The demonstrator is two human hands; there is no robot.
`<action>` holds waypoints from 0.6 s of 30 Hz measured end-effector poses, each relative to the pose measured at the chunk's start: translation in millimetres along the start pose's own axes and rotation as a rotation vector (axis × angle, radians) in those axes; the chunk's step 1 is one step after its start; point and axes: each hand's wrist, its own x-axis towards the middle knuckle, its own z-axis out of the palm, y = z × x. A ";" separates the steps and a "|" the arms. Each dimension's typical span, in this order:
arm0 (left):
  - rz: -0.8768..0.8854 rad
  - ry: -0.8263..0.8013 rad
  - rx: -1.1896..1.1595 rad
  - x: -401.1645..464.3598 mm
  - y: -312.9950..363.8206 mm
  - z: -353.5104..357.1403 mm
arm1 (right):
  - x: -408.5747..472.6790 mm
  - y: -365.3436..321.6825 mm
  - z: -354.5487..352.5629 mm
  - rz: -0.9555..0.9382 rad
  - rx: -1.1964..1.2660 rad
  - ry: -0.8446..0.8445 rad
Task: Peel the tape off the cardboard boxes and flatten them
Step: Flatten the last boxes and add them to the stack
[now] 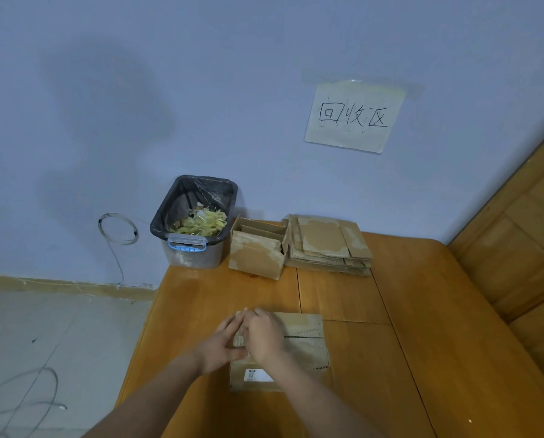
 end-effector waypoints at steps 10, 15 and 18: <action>0.024 0.007 -0.077 -4.5 4.4 2.7 | -2.0 -0.1 -7.1 0.304 0.496 0.088; 0.022 0.003 -0.064 -5.0 4.9 2.7 | 1.1 -0.3 -8.4 0.342 0.510 0.065; 0.022 0.008 -0.066 -4.9 4.3 2.6 | -2.3 -1.8 -4.7 0.322 0.523 0.074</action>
